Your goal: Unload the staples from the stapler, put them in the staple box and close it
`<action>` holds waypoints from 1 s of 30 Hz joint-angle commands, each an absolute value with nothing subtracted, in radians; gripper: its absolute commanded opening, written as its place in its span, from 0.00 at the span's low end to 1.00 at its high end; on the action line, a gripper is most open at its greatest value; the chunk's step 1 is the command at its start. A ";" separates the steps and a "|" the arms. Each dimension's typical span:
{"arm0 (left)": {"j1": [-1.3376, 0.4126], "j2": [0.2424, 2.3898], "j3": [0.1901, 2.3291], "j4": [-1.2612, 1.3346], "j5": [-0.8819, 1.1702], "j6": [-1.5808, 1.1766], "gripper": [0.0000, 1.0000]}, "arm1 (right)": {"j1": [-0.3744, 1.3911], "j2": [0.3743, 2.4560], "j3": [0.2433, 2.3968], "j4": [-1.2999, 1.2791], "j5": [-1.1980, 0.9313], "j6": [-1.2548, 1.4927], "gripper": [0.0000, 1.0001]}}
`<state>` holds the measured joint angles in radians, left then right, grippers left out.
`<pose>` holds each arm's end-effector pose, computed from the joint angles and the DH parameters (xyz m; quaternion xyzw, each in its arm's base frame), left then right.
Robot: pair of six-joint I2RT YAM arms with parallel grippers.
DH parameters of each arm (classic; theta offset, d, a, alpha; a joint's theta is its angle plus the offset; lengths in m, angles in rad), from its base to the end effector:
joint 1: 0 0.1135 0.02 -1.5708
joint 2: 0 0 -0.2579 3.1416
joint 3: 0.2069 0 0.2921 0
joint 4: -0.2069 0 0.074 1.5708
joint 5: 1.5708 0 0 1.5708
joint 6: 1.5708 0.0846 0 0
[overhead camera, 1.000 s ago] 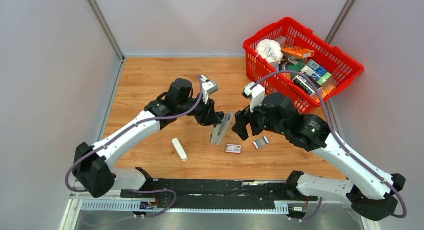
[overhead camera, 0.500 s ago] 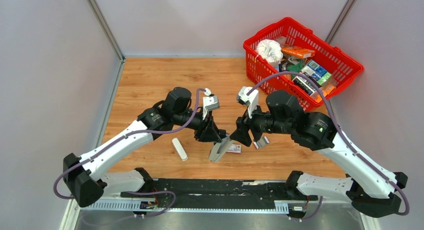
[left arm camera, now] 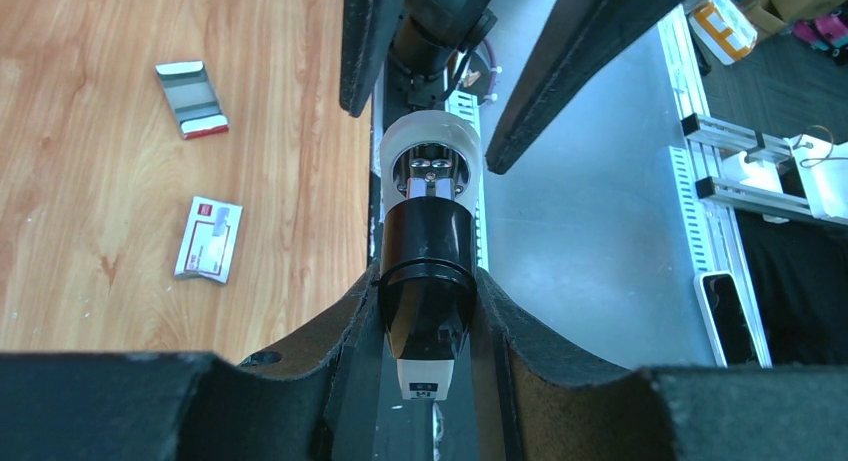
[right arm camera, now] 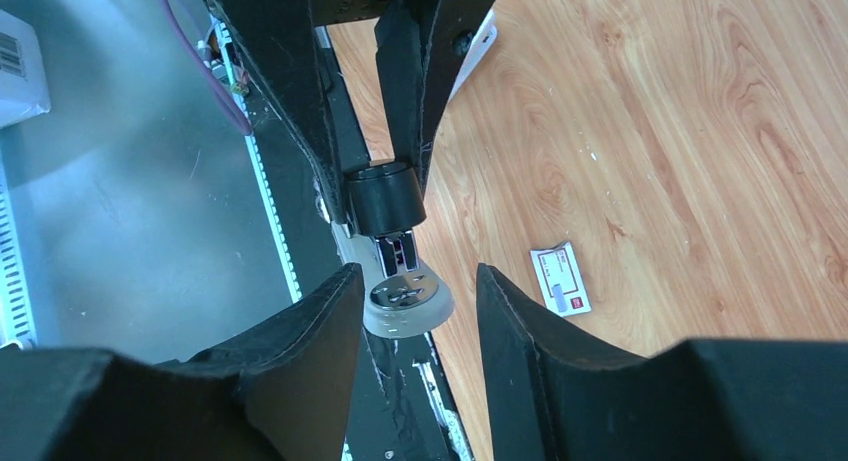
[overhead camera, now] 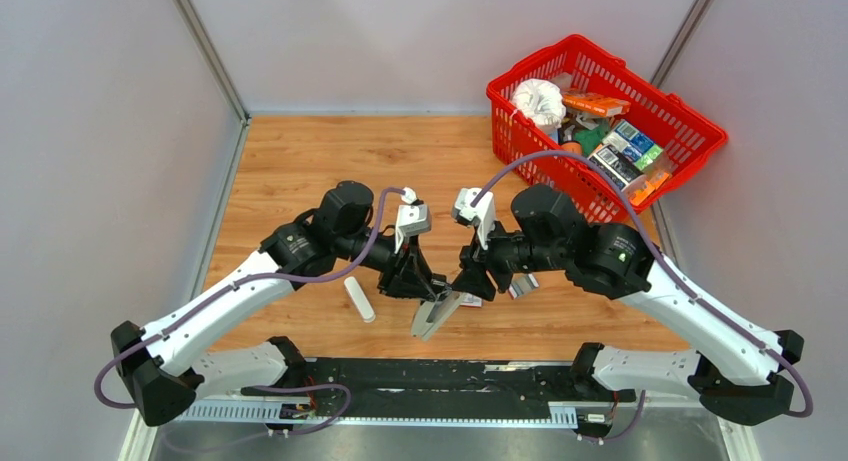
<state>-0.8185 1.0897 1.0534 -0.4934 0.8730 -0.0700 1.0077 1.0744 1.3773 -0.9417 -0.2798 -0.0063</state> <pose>0.1572 -0.2628 0.3269 0.4831 0.6549 -0.5249 0.2493 0.1280 0.2465 0.3902 -0.4843 0.7429 0.3229 0.3305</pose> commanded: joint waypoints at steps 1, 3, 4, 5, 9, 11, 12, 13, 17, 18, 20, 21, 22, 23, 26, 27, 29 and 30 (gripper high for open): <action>-0.827 1.029 1.069 -0.434 0.951 -0.051 0.00 | 1.015 1.063 1.378 -0.905 -0.336 -0.034 0.48; -0.827 1.023 1.068 -0.430 0.954 -0.052 0.00 | 1.015 1.057 1.361 -0.888 -0.363 -0.029 0.48; -0.828 1.023 1.066 -0.428 0.956 -0.052 0.00 | 1.015 1.052 1.353 -0.879 -0.376 -0.025 0.49; -0.830 1.025 1.068 -0.426 0.959 -0.055 0.00 | 1.015 1.051 1.344 -0.868 -0.383 -0.022 0.49; -0.836 1.023 1.068 -0.425 0.963 -0.054 0.00 | 1.019 1.058 1.325 -0.847 -0.406 -0.011 0.49; -0.836 1.022 1.068 -0.425 0.965 -0.054 0.00 | 1.023 1.060 1.319 -0.835 -0.419 -0.006 0.47; -0.838 1.020 1.069 -0.425 0.963 -0.054 0.00 | 1.023 1.060 1.318 -0.833 -0.423 -0.006 0.45; -0.838 1.014 1.068 -0.423 0.962 -0.054 0.00 | 1.026 1.060 1.315 -0.830 -0.425 -0.006 0.43; -0.838 1.000 1.065 -0.414 0.954 -0.060 0.00 | 1.032 1.043 1.286 -0.813 -0.451 -0.005 0.42; -0.838 1.000 1.065 -0.408 0.953 -0.064 0.00 | 1.032 1.036 1.272 -0.807 -0.459 -0.006 0.42; -0.839 0.996 1.068 -0.399 0.954 -0.066 0.00 | 1.034 1.023 1.249 -0.796 -0.468 0.026 0.41; -0.839 0.991 1.071 -0.394 0.951 -0.074 0.00 | 1.032 1.019 1.237 -0.792 -0.475 0.031 0.39; -0.839 0.988 1.069 -0.387 0.953 -0.077 0.00 | 1.034 1.012 1.221 -0.787 -0.479 0.035 0.37; -0.839 0.983 1.071 -0.380 0.954 -0.083 0.00 | 1.035 1.005 1.209 -0.781 -0.482 0.040 0.34; -0.841 0.974 1.071 -0.351 0.957 -0.097 0.00 | 1.034 0.976 1.171 -0.753 -0.498 0.055 0.22; -0.842 0.970 1.069 -0.348 0.956 -0.100 0.00 | 1.035 0.965 1.155 -0.746 -0.508 0.060 0.16; -0.844 0.963 1.066 -0.327 0.948 -0.106 0.00 | 1.035 0.944 1.131 -0.726 -0.522 0.071 0.05; -0.844 0.960 1.066 -0.319 0.943 -0.112 0.00 | 1.035 0.936 1.120 -0.718 -0.525 0.077 0.00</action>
